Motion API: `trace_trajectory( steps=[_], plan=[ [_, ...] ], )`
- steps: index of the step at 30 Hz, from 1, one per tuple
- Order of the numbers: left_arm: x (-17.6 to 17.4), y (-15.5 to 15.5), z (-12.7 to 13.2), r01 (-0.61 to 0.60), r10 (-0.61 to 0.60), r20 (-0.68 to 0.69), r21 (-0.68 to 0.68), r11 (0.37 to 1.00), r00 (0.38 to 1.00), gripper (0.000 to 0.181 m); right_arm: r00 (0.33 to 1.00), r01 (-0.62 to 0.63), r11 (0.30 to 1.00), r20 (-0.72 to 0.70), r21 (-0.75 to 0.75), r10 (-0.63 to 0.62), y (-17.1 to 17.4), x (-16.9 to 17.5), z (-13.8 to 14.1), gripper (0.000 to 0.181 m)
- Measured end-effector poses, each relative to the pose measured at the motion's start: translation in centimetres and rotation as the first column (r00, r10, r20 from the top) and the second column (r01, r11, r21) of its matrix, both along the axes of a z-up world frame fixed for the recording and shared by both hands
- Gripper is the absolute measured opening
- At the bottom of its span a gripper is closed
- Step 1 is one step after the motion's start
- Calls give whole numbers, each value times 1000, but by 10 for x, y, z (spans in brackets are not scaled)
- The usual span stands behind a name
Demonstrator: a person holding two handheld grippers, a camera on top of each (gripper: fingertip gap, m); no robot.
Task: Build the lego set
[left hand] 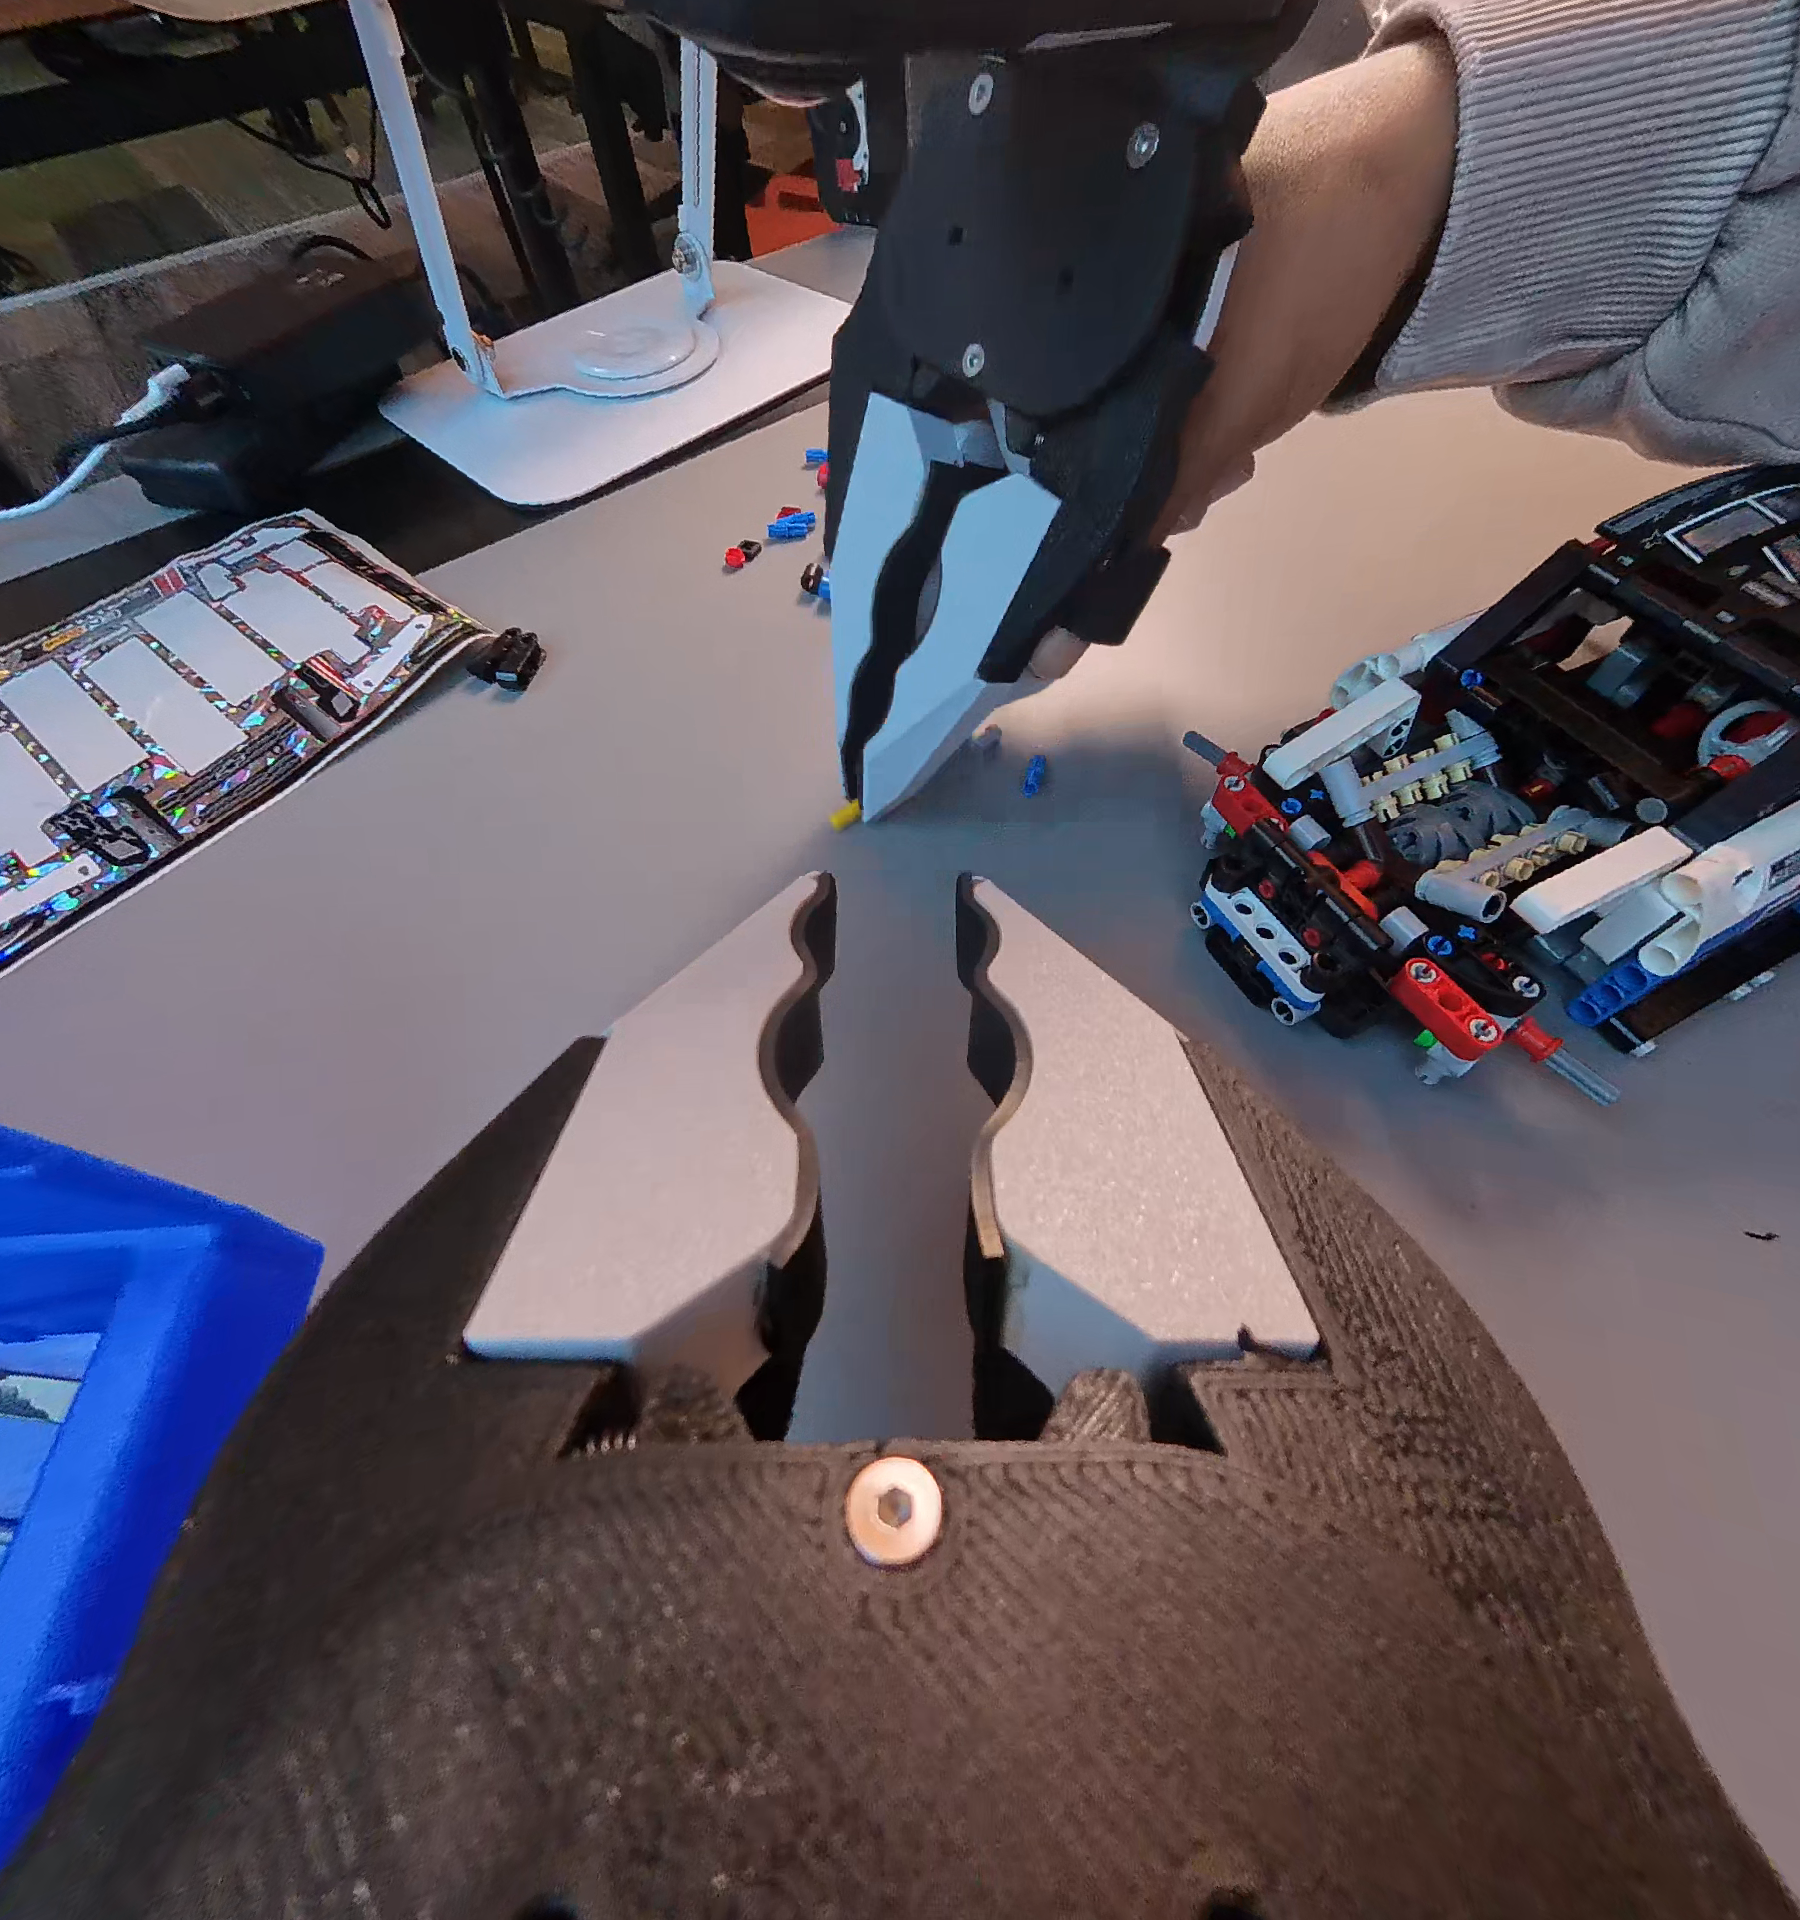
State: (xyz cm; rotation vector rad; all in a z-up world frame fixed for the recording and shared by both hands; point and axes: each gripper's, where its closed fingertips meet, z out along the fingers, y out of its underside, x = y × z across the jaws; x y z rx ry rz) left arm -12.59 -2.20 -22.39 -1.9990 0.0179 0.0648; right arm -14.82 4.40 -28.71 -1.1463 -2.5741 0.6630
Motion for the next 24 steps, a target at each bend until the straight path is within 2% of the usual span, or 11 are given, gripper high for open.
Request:
trace_trajectory(
  steps=[3,7,9,11,13,15,17,21,24],
  plan=[
    [2,0,2,8,-8,-1,4,1000,1000,21,999,42,997,-9,64,-41,35,-1,0,2],
    [4,0,3,17,-17,-14,8,1000,1000,21,976,212,971,-66,108,-206,105,-13,2,3],
    [4,0,3,17,-17,-16,7,1000,1000,21,967,244,966,-90,84,-237,119,-13,5,13],
    [3,0,3,15,-15,-13,6,1000,1000,21,979,173,985,-106,-27,-175,97,-7,18,14],
    [3,0,2,15,-15,-9,4,1000,1000,21,993,23,994,-116,-110,-36,60,12,28,13],
    [4,1,1,19,-19,-5,0,1000,1000,21,996,-57,992,-77,-111,49,37,30,22,16],
    [6,2,-1,28,-28,-6,-7,1000,1000,21,996,-77,991,-56,-108,72,26,36,12,14],
    [9,2,-6,37,-37,-25,-26,999,999,21,996,-80,995,-37,-61,78,31,36,1,3],
    [7,2,-6,32,-32,-27,-22,999,999,21,998,-17,1000,-66,-18,15,57,24,5,2]
  ],
)
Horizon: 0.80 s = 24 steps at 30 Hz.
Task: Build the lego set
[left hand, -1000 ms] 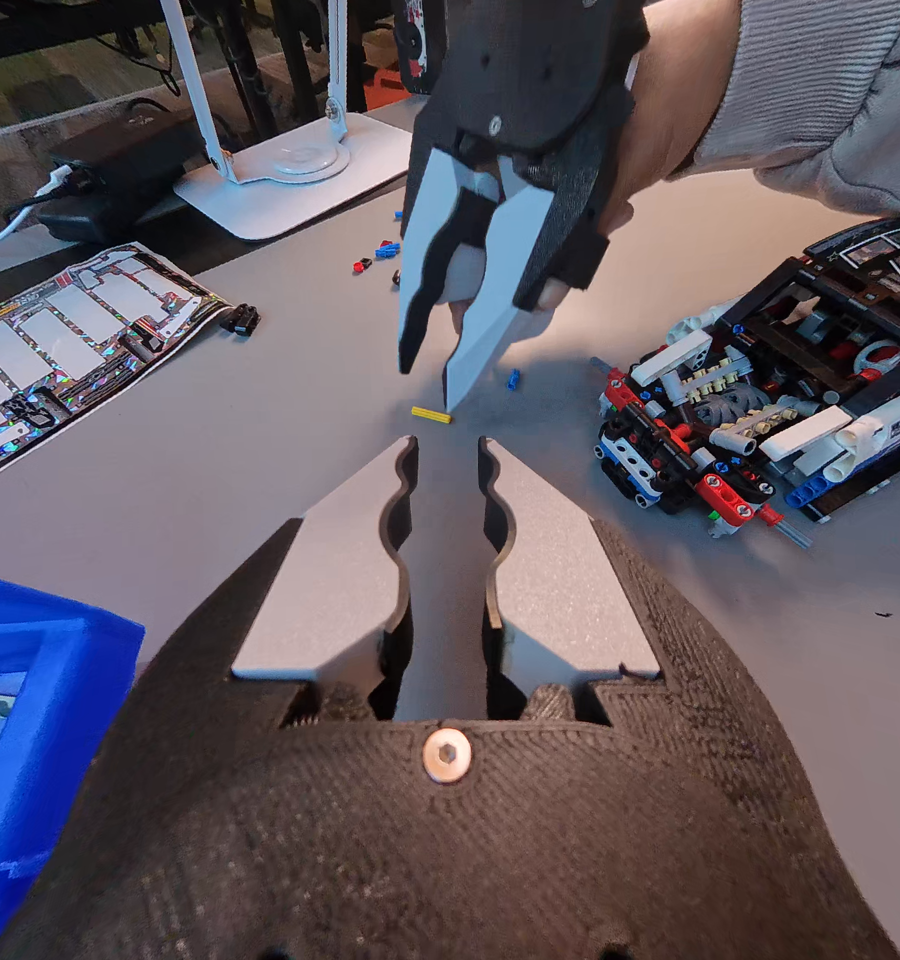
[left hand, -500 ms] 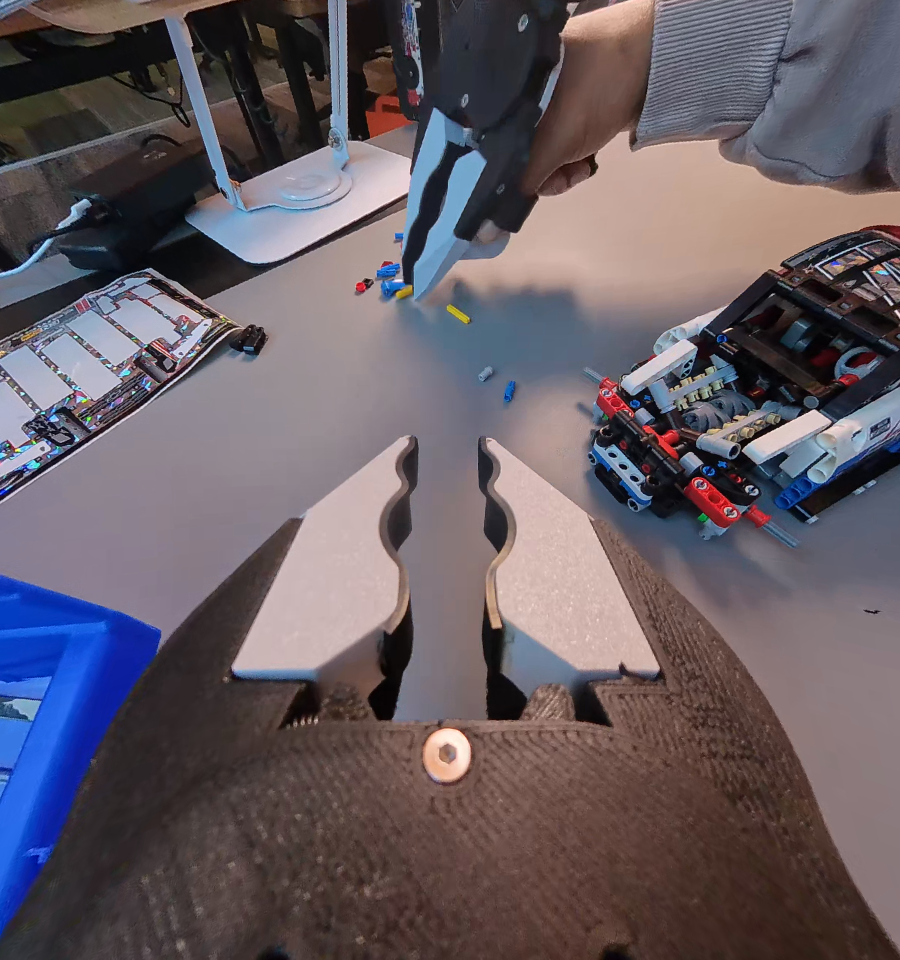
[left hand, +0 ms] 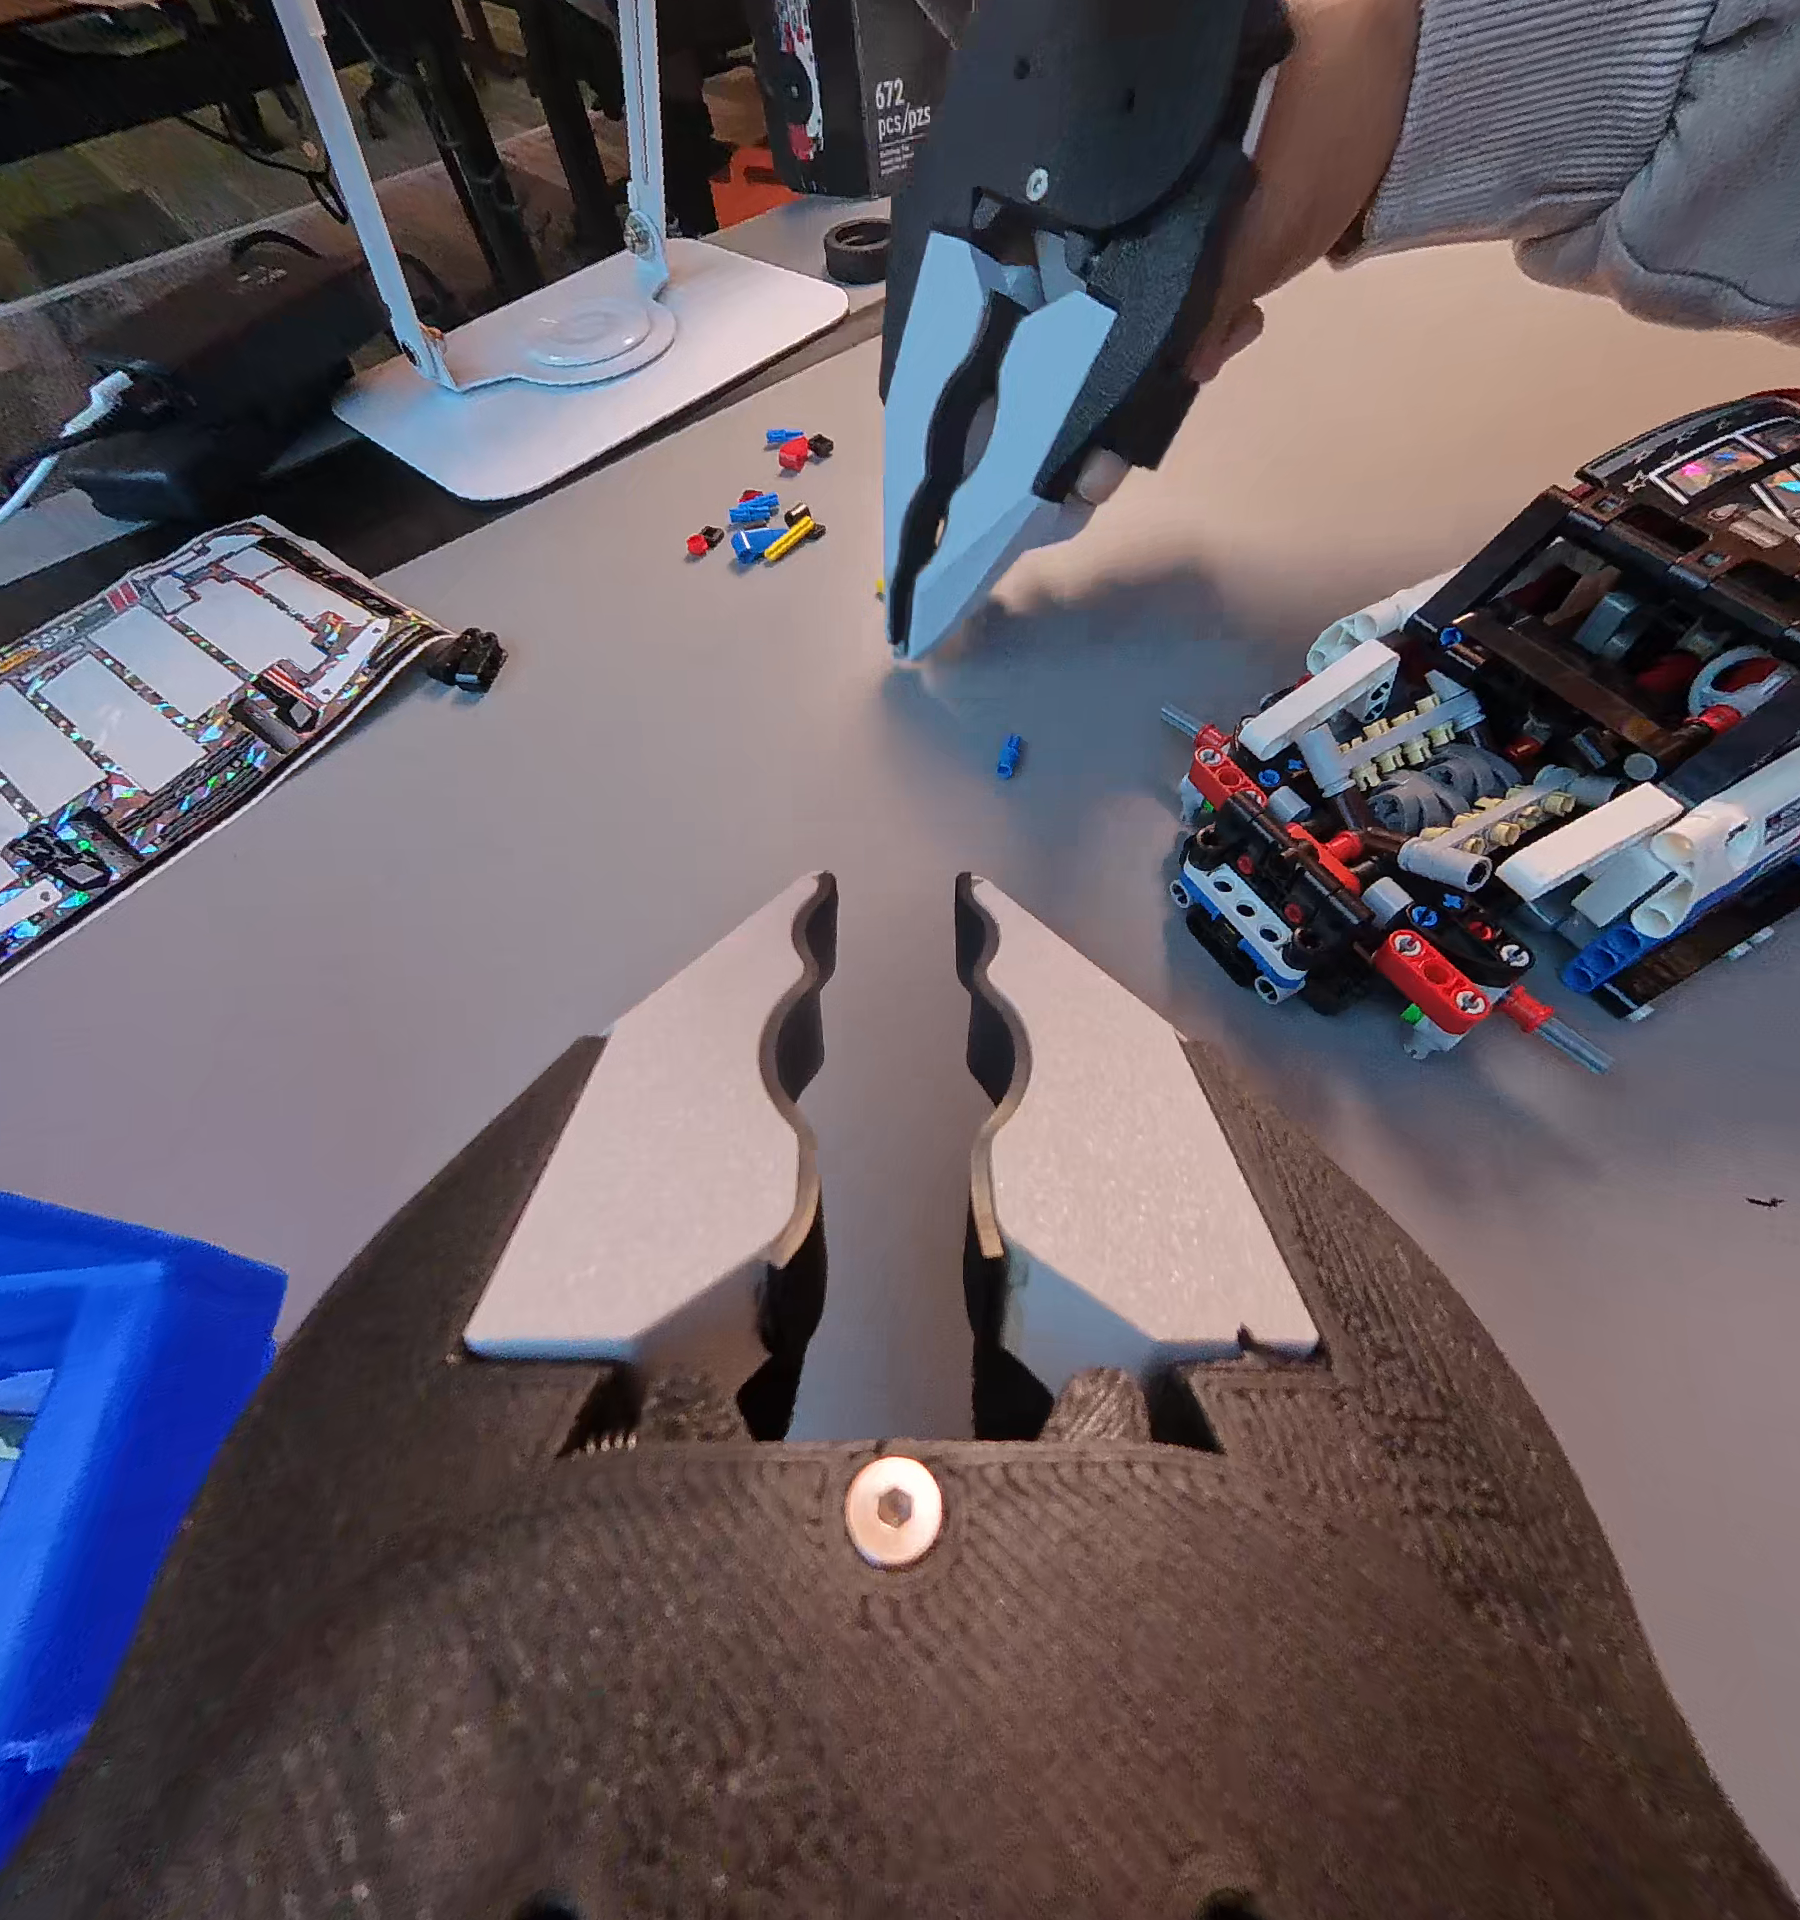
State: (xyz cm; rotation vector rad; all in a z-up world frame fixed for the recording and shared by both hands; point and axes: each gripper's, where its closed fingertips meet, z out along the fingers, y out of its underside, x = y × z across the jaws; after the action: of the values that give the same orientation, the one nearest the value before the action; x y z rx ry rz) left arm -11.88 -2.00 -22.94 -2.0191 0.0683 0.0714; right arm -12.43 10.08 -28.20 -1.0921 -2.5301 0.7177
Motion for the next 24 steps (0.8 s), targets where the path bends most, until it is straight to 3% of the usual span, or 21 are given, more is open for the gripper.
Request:
trace_trajectory(
  steps=[4,6,8,10,15,19,24],
  plan=[
    [0,0,1,0,0,3,4,1000,1000,21,978,203,977,-51,60,-201,65,-23,-1,3],
    [0,0,1,1,-1,-2,4,1000,1000,21,967,247,968,-74,51,-243,77,-29,-2,7],
    [0,-1,1,1,-1,-4,3,1000,1000,21,961,263,965,-89,18,-261,75,-30,4,16],
    [-1,-1,2,-1,1,-3,6,1000,1000,21,975,191,981,-109,-33,-193,53,-23,14,13],
    [1,0,3,11,-11,-1,9,1000,1000,21,986,165,986,-11,-20,-165,32,-1,-2,21],
    [3,-1,1,14,-14,-17,0,1000,1000,21,981,194,981,-32,25,-193,42,-6,-4,3],
    [0,-1,3,6,-6,-14,8,1000,1000,21,962,264,959,-95,104,-255,78,-24,-1,2]
  ],
)
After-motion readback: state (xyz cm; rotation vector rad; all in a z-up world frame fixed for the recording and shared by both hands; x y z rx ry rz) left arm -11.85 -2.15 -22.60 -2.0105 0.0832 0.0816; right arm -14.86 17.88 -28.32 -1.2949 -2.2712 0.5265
